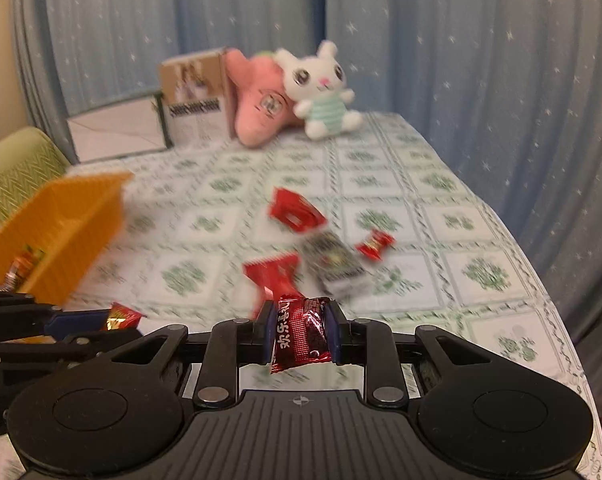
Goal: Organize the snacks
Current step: 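Carry both candies over the orange tray and open both tools to release them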
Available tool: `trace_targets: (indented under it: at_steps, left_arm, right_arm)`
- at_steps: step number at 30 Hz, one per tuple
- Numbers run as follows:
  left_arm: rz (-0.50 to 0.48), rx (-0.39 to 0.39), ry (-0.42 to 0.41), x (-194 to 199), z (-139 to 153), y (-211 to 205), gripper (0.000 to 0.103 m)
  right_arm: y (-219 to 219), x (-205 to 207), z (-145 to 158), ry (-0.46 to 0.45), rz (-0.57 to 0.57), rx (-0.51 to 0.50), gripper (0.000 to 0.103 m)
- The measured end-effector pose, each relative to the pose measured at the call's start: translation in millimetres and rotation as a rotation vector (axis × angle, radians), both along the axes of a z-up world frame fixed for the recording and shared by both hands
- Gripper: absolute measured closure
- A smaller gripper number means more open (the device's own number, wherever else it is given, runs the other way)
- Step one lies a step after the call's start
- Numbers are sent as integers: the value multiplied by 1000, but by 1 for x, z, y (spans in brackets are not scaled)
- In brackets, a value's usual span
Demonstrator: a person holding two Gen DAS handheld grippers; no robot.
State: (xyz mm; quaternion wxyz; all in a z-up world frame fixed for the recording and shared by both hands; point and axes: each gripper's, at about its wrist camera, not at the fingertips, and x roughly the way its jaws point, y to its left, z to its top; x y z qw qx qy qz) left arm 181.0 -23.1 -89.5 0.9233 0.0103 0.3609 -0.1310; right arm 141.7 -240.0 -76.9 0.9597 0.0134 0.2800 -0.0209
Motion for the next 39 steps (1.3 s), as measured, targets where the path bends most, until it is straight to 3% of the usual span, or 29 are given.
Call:
trace_targets:
  at_steps: [9, 21, 29, 39]
  left_arm:
    - [110, 11, -44, -7, 41, 58, 84]
    - [227, 69, -66, -24, 75, 156, 84]
    - [272, 66, -39, -28, 66, 204, 84]
    - [280, 15, 14, -17, 34, 225, 84]
  right_arm:
    - [49, 8, 32, -70, 108, 26, 77]
    - [148, 33, 54, -110, 315, 66, 77]
    - [197, 54, 39, -50, 408, 75, 77]
    - [202, 75, 17, 3, 409, 72, 77]
